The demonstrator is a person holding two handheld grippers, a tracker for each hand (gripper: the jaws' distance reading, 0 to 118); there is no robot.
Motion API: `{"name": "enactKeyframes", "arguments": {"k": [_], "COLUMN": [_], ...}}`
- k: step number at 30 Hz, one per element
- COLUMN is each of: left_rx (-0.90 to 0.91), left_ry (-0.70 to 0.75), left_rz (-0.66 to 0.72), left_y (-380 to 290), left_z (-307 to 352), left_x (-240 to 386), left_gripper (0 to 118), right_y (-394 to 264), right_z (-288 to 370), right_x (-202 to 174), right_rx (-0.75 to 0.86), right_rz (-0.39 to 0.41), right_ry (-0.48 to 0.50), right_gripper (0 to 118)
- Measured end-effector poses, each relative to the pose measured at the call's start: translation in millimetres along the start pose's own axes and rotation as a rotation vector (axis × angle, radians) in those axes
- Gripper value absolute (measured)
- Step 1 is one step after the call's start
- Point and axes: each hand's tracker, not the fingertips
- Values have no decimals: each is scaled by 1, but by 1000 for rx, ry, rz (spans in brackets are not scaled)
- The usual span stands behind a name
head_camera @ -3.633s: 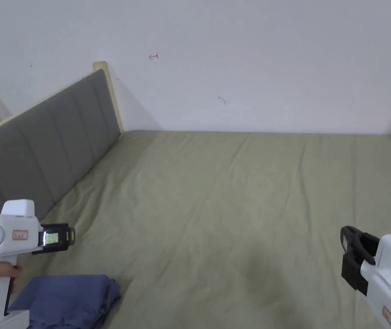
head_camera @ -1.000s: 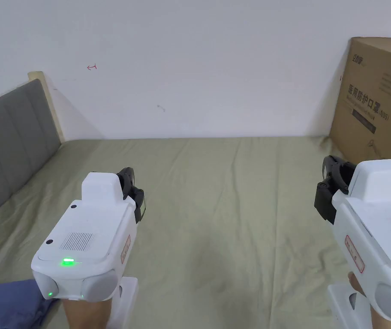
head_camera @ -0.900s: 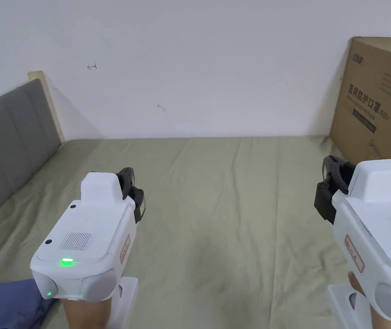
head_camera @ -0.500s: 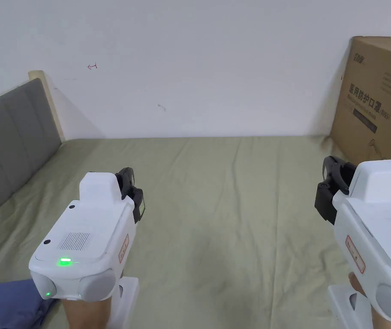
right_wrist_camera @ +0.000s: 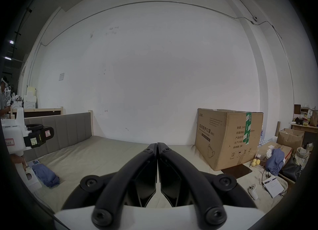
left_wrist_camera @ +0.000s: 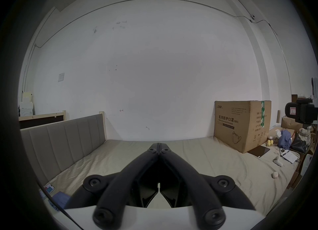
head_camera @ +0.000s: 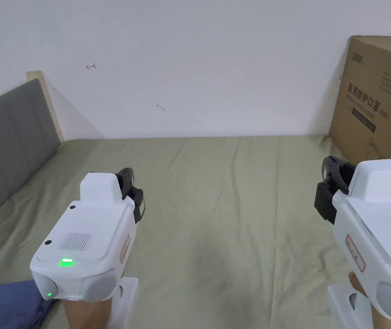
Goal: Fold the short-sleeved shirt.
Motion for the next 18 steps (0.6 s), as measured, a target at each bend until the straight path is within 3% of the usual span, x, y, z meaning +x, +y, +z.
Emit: {"name": "enactKeyframes", "arguments": {"k": [4,6,7,9,11,13,18], "left_rx": [0,-1,-6,-17,-21,-16,-10], "left_ry": [4,6,14,19,22,29,23], "left_rz": [12,27,32,38,43,48,56], "left_y": [1,1,1,1,0,-1,-2], "left_z": [0,-1,-1,-4,-6,-8,-7], "left_x": [-1,-3,-3,-7,-9,-10,-10], "left_gripper": [0,14,27,70,101,118,118], "right_y": [1,2,2,3,2,2,0], "right_z": [1,1,0,0,-2,-2,-1], "right_x": [1,1,2,2,2,2,0], "right_rx": [-4,-13,-18,-28,-35,-25,1], "right_rz": [-6,-17,-23,-29,-30,-30,-27], "right_ry": [2,-4,-3,-1,-8,-15,-31], "right_gripper": [1,12,24,72,107,115,118]}}
